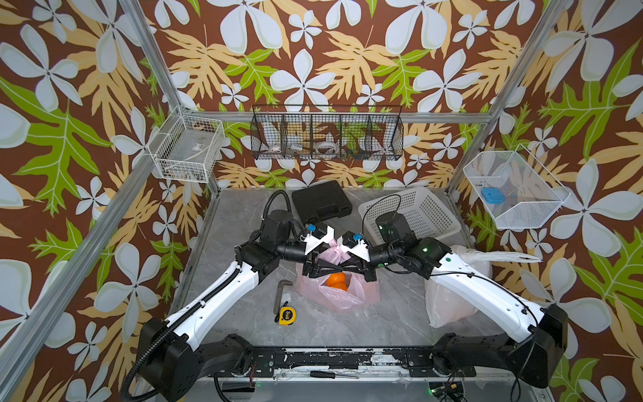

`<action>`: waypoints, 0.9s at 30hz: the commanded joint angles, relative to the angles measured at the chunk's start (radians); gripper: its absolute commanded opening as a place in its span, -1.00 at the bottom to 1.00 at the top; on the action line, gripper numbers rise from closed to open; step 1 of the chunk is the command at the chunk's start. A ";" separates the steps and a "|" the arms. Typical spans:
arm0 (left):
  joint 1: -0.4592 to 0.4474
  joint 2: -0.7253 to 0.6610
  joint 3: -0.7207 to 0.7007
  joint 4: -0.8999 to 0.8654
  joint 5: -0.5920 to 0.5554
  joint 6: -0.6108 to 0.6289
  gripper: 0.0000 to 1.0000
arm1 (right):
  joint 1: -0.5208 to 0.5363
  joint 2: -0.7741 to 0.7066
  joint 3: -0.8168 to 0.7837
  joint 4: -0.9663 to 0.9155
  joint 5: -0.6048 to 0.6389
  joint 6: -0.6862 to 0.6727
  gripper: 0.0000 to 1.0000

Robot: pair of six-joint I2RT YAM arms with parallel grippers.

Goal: Place the oranges into plastic bags & tie knots
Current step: Tie the plastic bag at the center of the board.

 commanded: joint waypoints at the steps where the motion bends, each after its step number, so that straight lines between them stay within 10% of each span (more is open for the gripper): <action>1: 0.002 0.007 0.006 0.021 0.032 -0.011 0.48 | 0.003 0.027 0.026 -0.015 -0.043 -0.024 -1.00; 10: 0.002 0.012 -0.014 0.093 0.027 -0.070 0.55 | 0.015 0.054 0.023 0.031 -0.074 -0.010 -1.00; 27: 0.002 0.000 -0.046 0.172 0.027 -0.121 -0.31 | 0.016 0.046 0.006 0.068 -0.062 0.027 -1.00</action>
